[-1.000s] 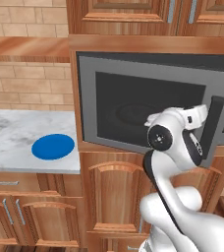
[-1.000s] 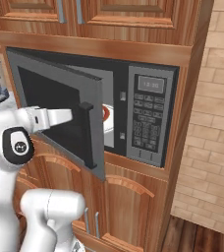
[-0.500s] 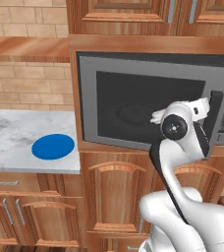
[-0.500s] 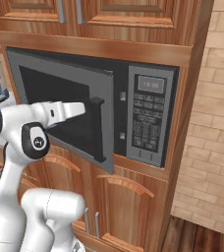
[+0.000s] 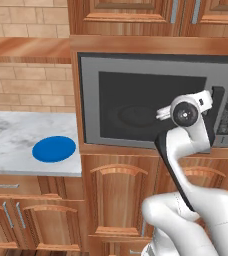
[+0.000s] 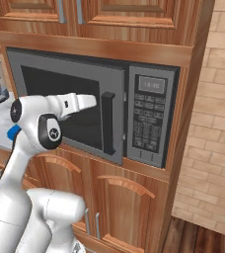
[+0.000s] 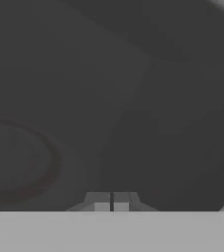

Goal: Pick the marshmallow from the counter and place it in the microwave. Then turn on the microwave.

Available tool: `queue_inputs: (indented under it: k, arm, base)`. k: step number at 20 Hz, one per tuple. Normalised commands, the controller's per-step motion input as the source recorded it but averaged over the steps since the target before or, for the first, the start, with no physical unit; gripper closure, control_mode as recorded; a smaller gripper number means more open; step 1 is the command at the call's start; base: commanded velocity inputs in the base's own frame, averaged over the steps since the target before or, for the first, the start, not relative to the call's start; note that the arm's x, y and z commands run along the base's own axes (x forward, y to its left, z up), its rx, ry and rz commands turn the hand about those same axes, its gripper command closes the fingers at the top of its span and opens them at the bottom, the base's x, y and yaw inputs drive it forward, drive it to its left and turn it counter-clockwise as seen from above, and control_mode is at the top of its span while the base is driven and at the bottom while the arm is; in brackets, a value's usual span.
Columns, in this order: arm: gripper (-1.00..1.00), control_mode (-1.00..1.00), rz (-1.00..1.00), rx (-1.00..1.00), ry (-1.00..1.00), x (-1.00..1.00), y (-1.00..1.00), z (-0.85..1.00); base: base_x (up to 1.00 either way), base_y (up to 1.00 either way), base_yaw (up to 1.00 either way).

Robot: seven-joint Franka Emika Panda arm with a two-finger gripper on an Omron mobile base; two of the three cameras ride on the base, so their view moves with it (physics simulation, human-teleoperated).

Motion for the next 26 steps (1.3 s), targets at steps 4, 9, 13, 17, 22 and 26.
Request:
queue_inputs:
  k: [4,9,13,17,22,26]
  arm:
    - [1.00,-1.00,0.05,0.01,0.08,0.31,-0.01,-0.04]
    - [1.00,-1.00,0.06,0.01,0.08,0.31,-0.01,-0.04]
    - [1.00,-1.00,0.06,0.01,0.07,0.30,-0.04,-0.03]
    - [1.00,-1.00,0.06,0.01,0.06,0.27,-0.07,-0.03]
    - [1.00,-1.00,0.07,0.00,0.03,0.22,-0.08,-0.02]
    - [1.00,-1.00,0.03,0.00,-0.03,0.00,-0.03,0.00]
  base:
    - [0.00,0.00,0.00]
    - [0.00,0.00,0.00]
    - [0.00,0.00,0.00]
    - [0.00,0.00,0.00]
    - [0.00,0.00,0.00]
    - [0.00,0.00,0.00]
